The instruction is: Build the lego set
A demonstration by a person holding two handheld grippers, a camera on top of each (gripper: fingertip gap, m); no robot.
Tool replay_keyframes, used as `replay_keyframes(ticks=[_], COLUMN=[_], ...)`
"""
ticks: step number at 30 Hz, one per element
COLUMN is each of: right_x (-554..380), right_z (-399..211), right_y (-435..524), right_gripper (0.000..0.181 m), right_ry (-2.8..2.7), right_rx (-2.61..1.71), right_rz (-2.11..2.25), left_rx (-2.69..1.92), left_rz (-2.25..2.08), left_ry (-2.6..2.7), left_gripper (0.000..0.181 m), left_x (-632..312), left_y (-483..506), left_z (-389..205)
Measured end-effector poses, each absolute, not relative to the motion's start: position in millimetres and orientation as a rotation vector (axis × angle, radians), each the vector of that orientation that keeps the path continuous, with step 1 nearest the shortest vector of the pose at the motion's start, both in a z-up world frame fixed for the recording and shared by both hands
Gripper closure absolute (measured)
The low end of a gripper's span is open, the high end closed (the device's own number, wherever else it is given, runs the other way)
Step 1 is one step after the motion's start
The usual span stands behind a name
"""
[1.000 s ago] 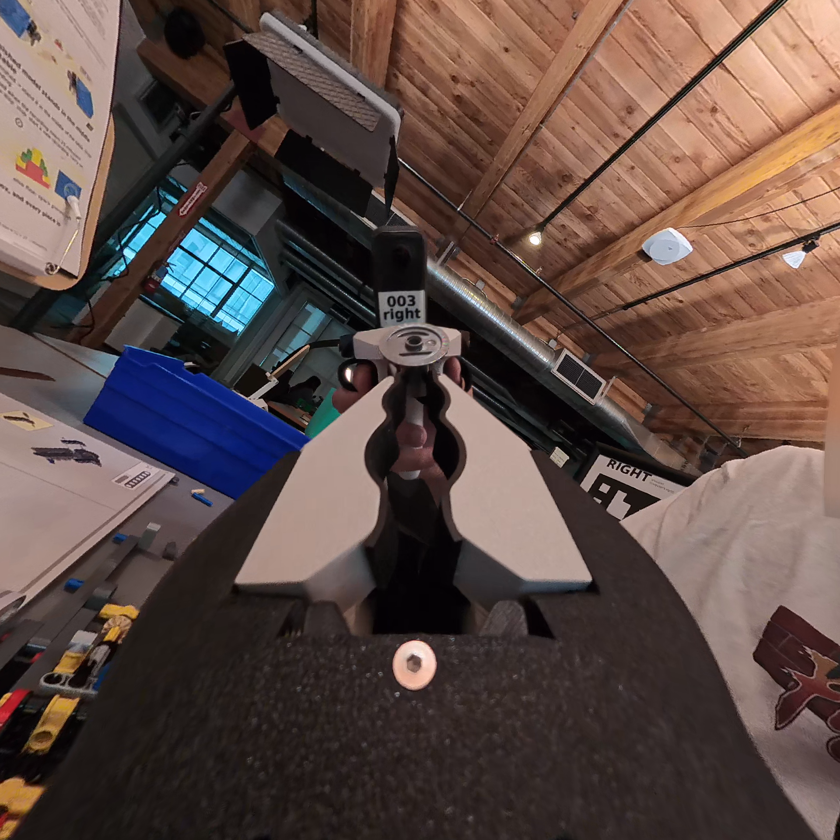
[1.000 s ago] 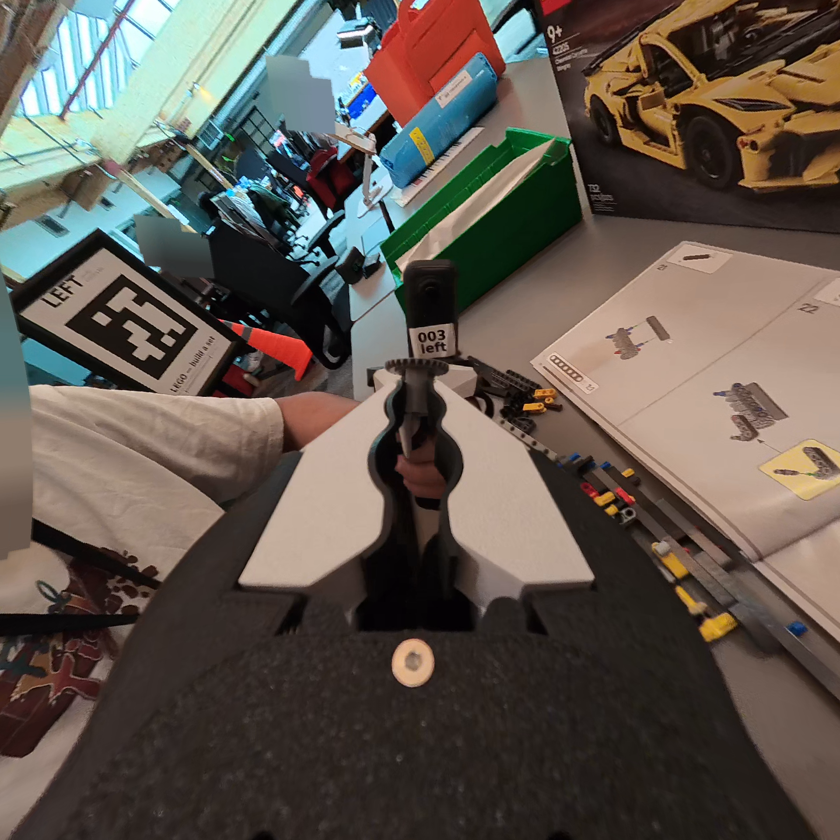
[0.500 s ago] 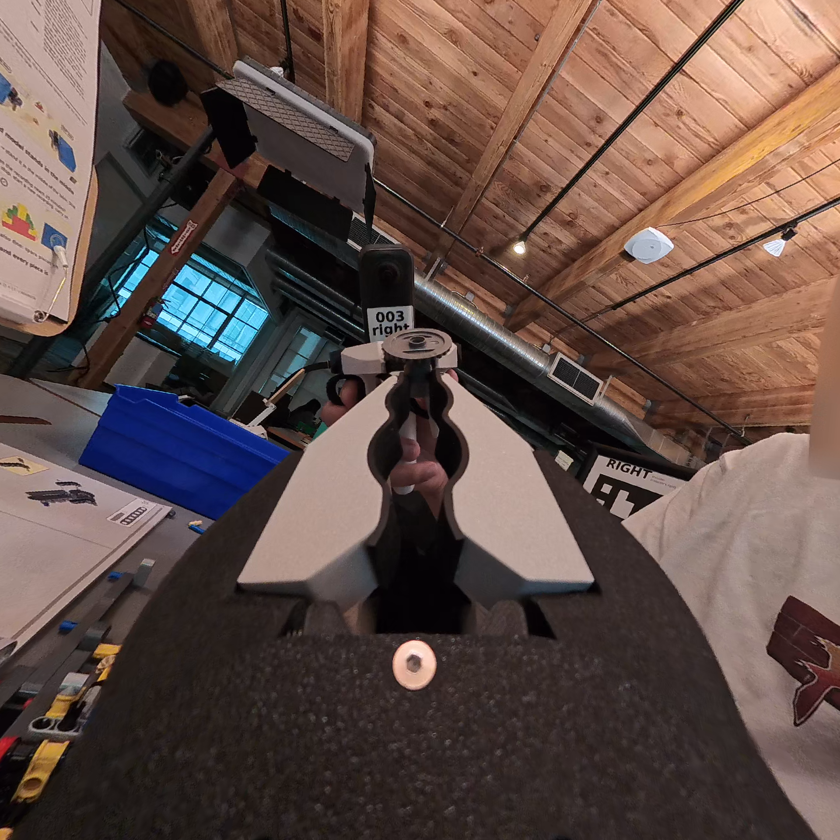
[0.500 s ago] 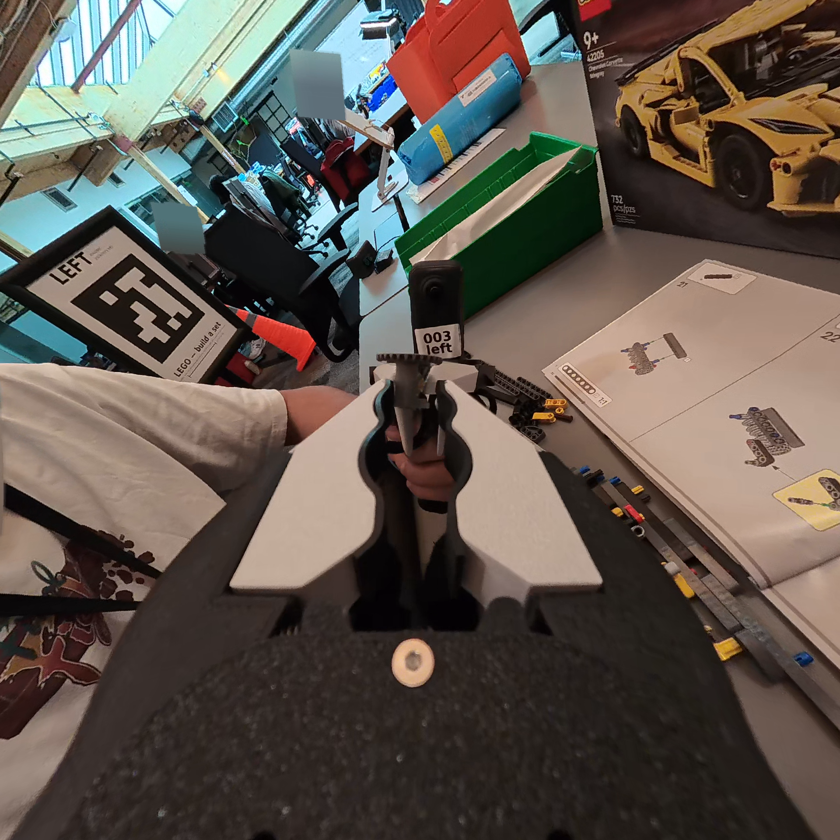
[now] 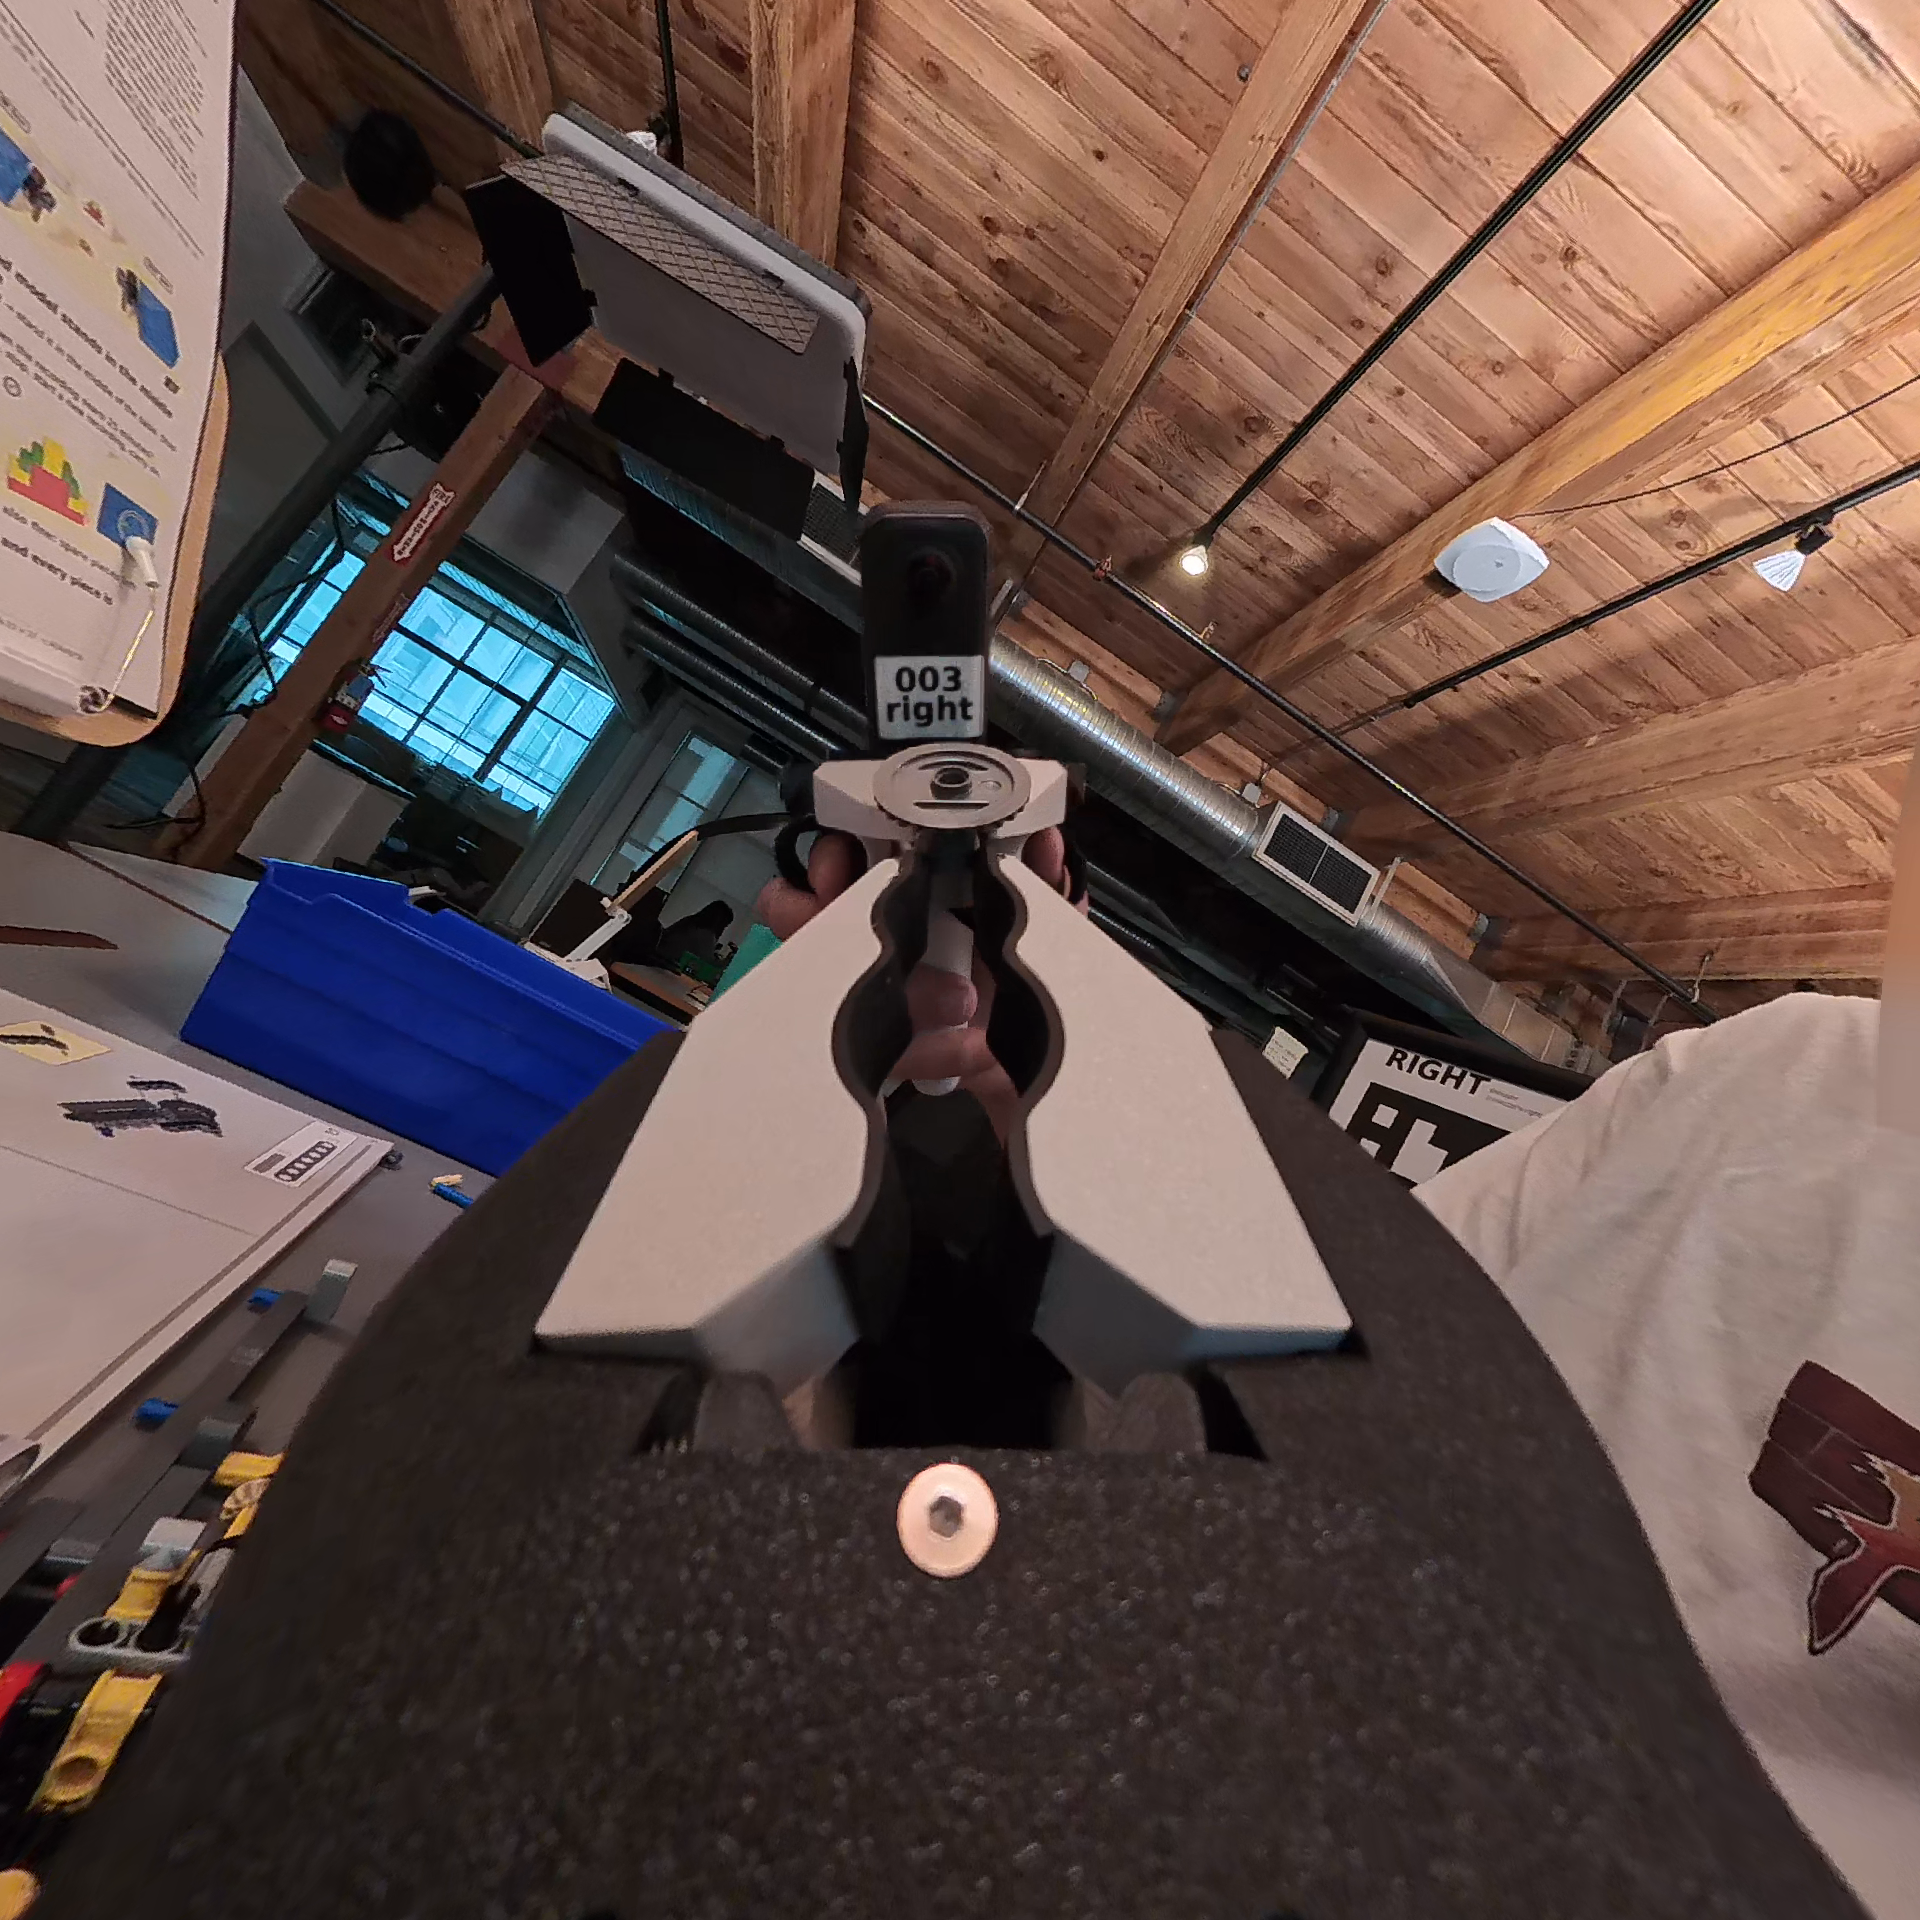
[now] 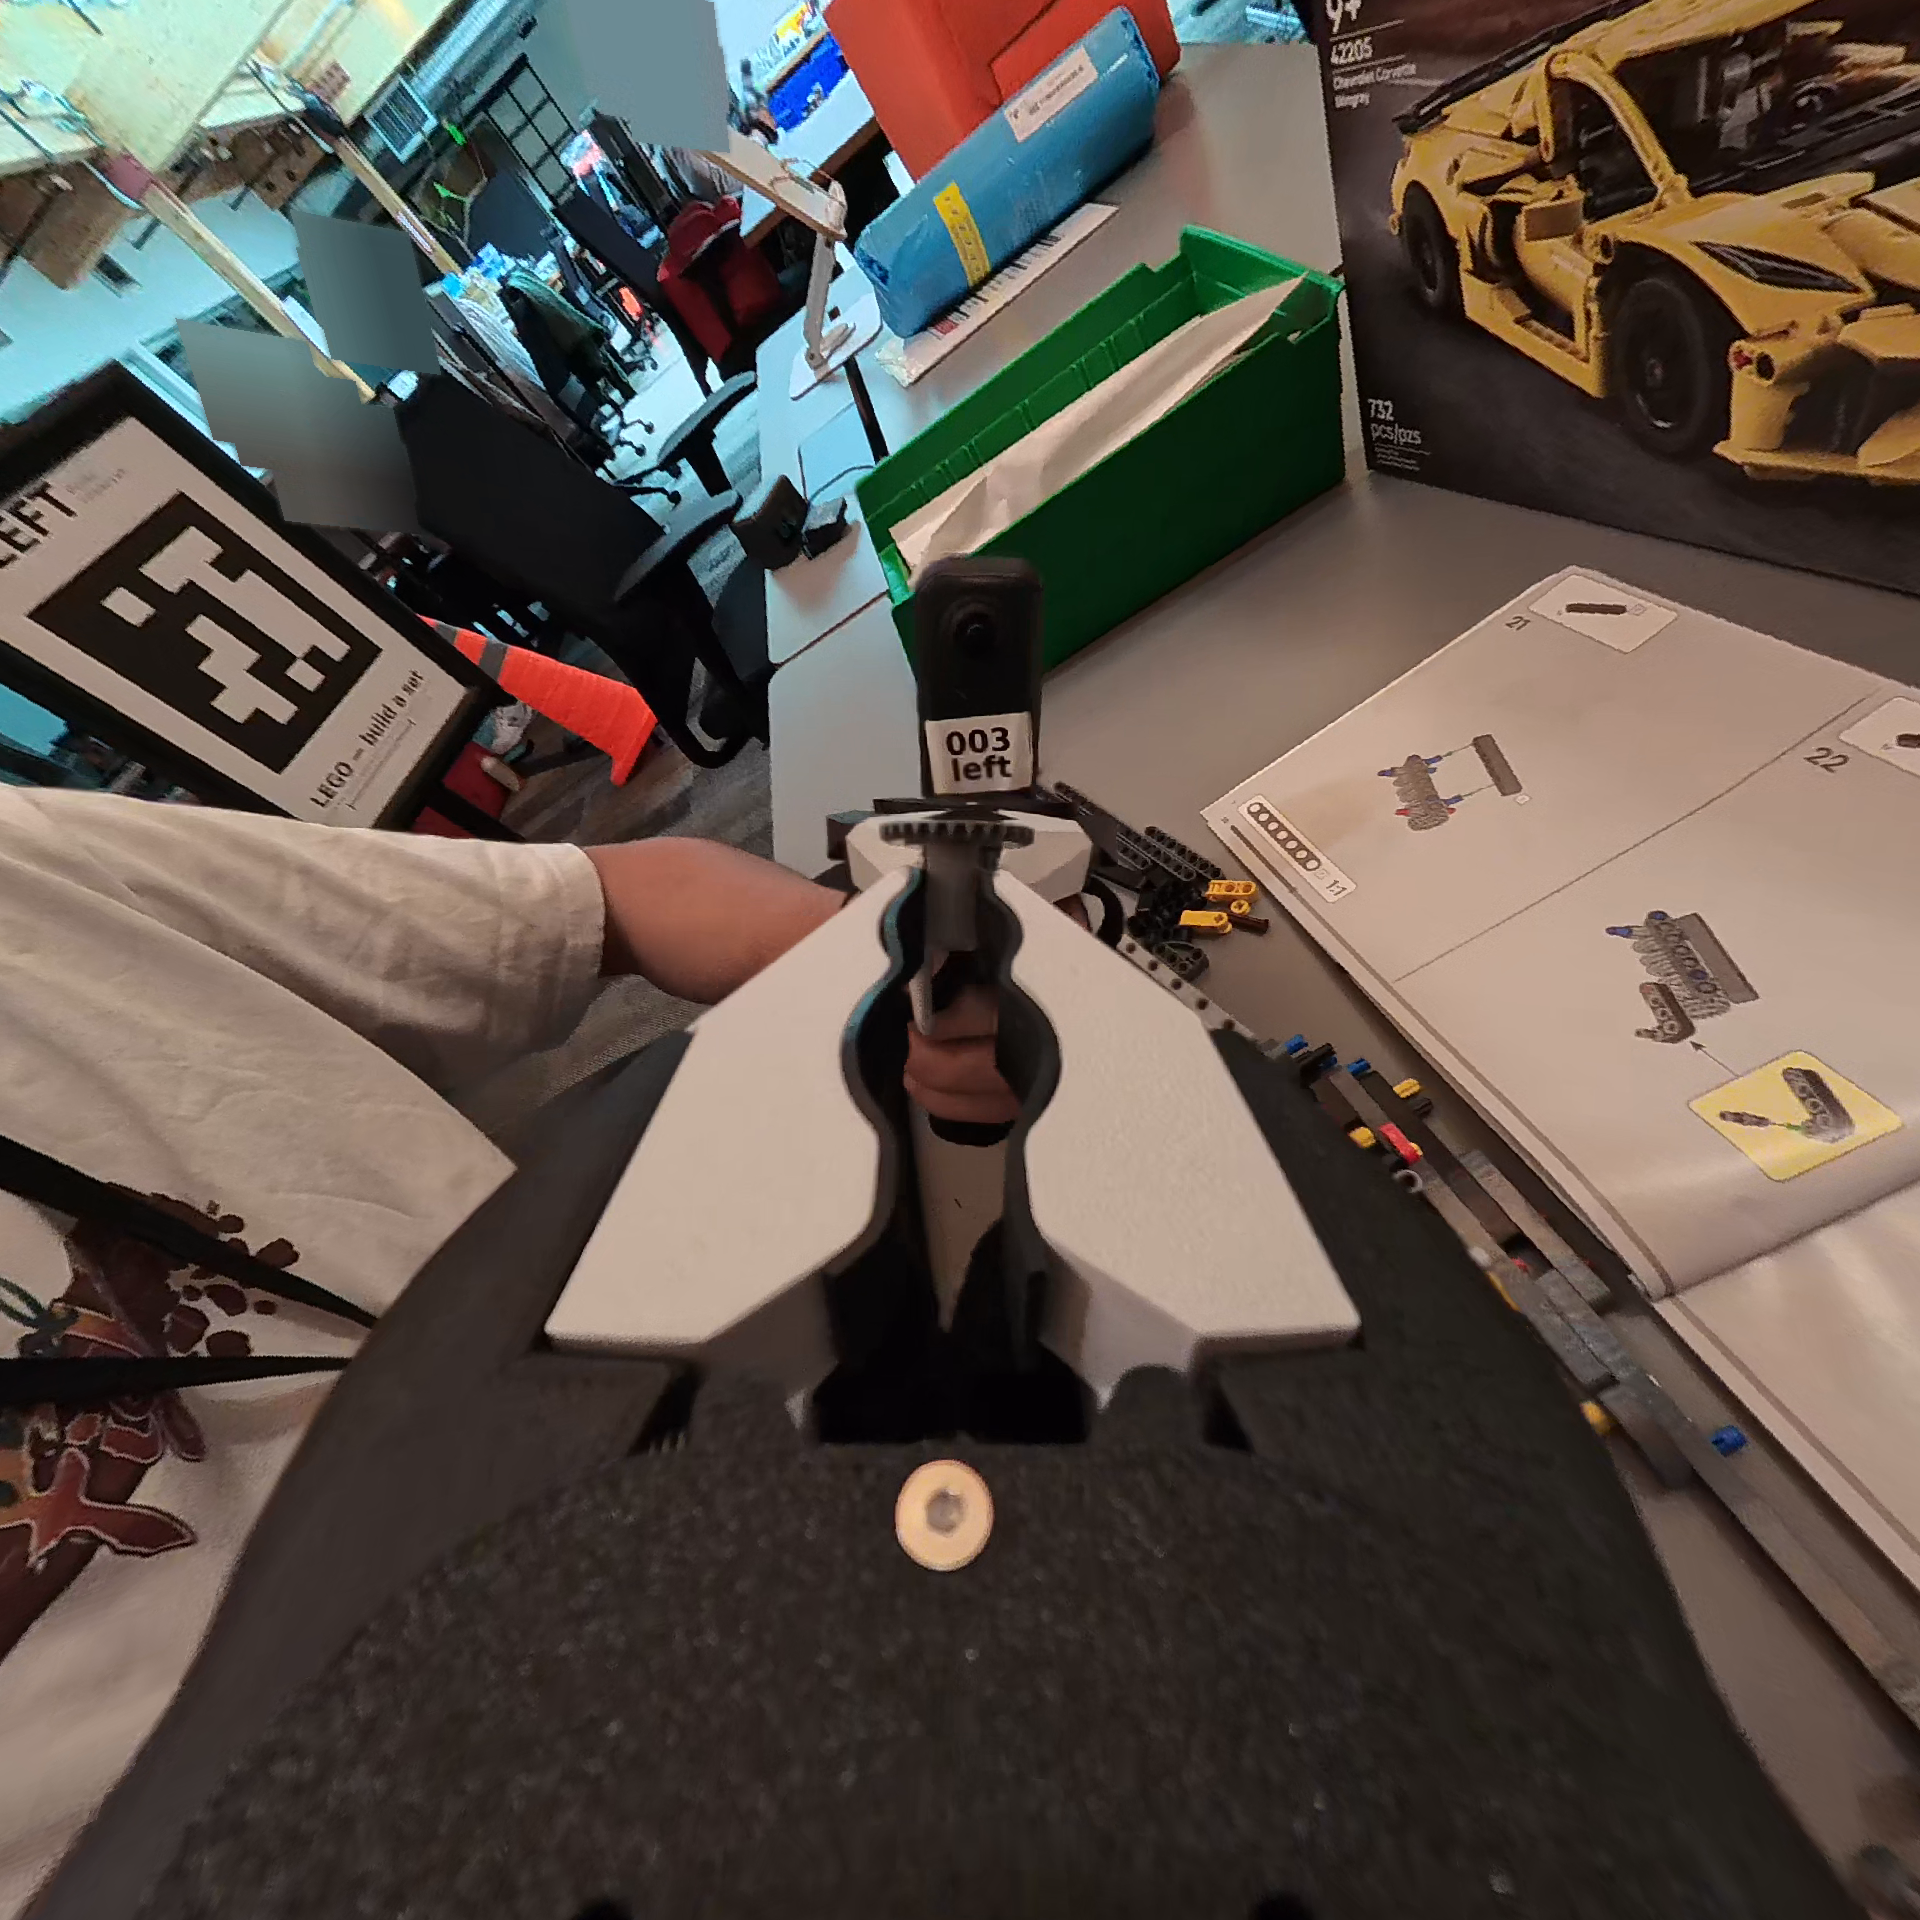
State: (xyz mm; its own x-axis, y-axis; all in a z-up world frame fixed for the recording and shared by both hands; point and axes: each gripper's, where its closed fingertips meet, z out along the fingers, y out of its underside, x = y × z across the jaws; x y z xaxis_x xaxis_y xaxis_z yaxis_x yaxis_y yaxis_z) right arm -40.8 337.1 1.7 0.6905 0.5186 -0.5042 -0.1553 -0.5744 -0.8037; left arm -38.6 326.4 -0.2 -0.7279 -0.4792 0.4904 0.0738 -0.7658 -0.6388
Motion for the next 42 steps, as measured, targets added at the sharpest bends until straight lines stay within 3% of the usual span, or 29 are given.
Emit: replay_keyframes(ticks=[30,42], right_x=[-30.1,-37.8], right_z=[7.2,-16.6], right_y=[339.1,328.5], right_gripper=[0.173,0.173], right_ry=[-0.475,-0.700], right_rx=[-2.184,-2.282], right_rz=[0.571,0.429], left_rx=[-1.057,-0.858], left_rz=[-2.438,-2.159], left_ry=[0.875,1.263], left_gripper=[0.178,0.135], left_x=[-30.0,-46.0], left_y=[340.6,318.5], left_z=[-7.8,-6.0])
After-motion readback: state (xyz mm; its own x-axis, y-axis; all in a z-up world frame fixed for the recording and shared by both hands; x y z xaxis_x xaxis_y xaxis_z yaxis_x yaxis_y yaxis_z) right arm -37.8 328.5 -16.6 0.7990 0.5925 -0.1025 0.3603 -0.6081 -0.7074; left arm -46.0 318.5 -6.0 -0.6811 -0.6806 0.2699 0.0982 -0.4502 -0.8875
